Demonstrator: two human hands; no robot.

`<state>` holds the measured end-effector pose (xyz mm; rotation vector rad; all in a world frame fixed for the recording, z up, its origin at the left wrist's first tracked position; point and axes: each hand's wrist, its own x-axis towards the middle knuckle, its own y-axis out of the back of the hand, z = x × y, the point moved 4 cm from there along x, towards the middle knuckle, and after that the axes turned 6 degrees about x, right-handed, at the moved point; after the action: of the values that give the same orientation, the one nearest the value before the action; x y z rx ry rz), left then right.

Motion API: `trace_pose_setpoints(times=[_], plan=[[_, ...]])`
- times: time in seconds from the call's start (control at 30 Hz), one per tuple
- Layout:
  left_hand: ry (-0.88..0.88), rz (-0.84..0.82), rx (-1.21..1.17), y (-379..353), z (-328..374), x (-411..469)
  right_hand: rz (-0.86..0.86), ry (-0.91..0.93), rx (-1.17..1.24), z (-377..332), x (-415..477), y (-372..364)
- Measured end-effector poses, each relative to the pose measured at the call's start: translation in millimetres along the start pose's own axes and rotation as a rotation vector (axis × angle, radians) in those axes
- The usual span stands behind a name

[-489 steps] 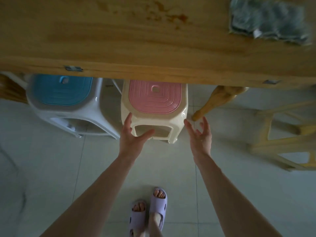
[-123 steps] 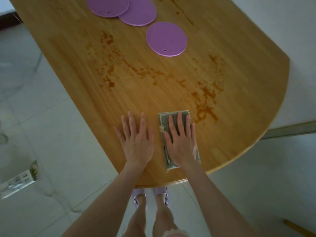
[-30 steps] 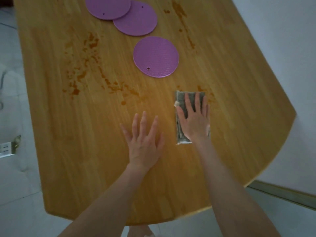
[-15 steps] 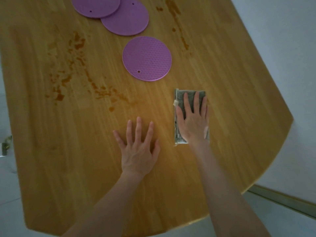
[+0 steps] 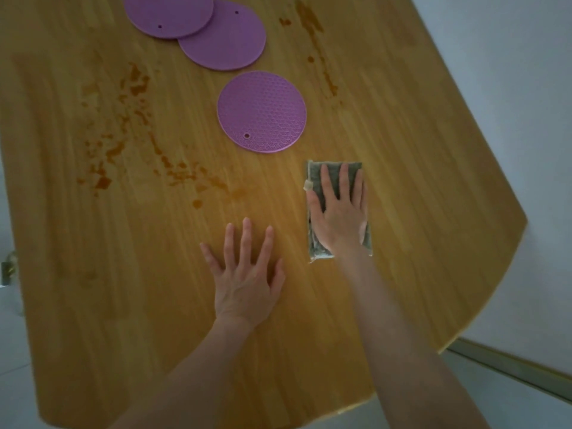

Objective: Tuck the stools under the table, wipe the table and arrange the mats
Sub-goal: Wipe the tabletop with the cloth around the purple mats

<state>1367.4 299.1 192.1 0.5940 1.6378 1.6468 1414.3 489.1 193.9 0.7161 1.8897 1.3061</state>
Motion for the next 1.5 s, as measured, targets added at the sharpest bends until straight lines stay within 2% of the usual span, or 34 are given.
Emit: trace_pose_setpoints(times=[0.07,0.13,0.27,0.4,0.5,0.67,0.77,0.9,1.07,1.27,1.5], plan=[[0.004,0.013,-0.001,0,0,2,-0.001,0.015,-0.003,9,27,8],[0.004,0.007,0.002,0,1,1,0.016,-0.051,-0.002,33,43,16],[0.004,-0.005,-0.001,-1,1,0,0.065,-0.164,0.028,40,7,11],[0.003,0.000,0.008,-1,1,0,0.006,-0.009,0.004,0,2,-2],[0.006,0.010,0.012,-1,0,0,0.004,0.036,-0.012,13,35,7],[0.008,0.014,0.009,-1,1,0,0.085,-0.165,0.018,64,15,18],[0.006,0.017,0.007,-1,0,0,0.050,-0.123,0.019,30,-10,5],[0.003,0.020,0.010,-2,0,0,0.006,0.018,0.003,0,17,4],[-0.002,0.026,0.013,-2,1,-1,0.065,-0.075,0.026,26,3,5],[-0.009,0.042,-0.030,2,-1,-4,0.009,0.018,0.006,-21,-34,-14],[-0.033,0.124,-0.123,15,-34,-9,0.029,-0.088,0.023,-31,-30,-14]])
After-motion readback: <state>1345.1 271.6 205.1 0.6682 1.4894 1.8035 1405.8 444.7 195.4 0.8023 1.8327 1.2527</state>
